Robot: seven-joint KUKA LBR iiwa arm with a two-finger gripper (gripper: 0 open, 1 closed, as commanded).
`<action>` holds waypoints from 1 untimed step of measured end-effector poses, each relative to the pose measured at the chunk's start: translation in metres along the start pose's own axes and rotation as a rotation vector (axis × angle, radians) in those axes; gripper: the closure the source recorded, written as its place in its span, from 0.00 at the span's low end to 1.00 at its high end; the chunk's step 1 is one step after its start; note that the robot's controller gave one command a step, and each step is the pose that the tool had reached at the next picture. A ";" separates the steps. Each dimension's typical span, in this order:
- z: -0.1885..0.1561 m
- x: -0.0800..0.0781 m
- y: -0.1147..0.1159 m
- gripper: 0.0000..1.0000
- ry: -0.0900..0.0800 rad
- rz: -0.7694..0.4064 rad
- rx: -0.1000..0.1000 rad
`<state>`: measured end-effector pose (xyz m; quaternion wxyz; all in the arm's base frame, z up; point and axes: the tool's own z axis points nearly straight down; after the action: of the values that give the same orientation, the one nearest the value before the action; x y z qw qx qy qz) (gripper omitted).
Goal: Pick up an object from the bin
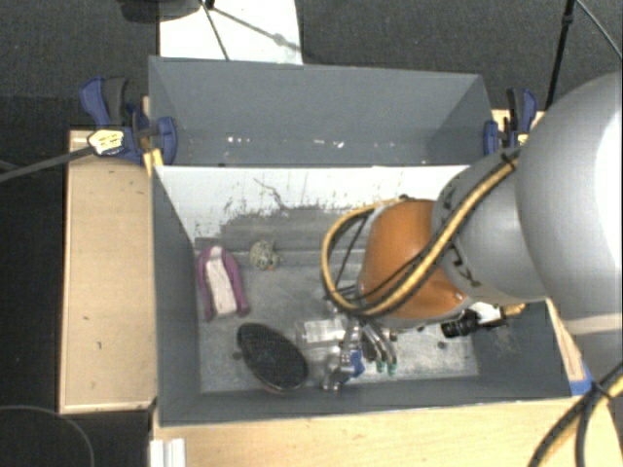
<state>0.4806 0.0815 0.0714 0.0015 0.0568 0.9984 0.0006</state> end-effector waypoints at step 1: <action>0.000 0.002 0.001 1.00 0.005 -0.004 0.001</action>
Offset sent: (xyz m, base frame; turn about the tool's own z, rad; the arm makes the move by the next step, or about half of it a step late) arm 0.0000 0.0000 0.0000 0.0000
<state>0.4789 0.0823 0.0711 -0.0012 0.0547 0.9985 0.0005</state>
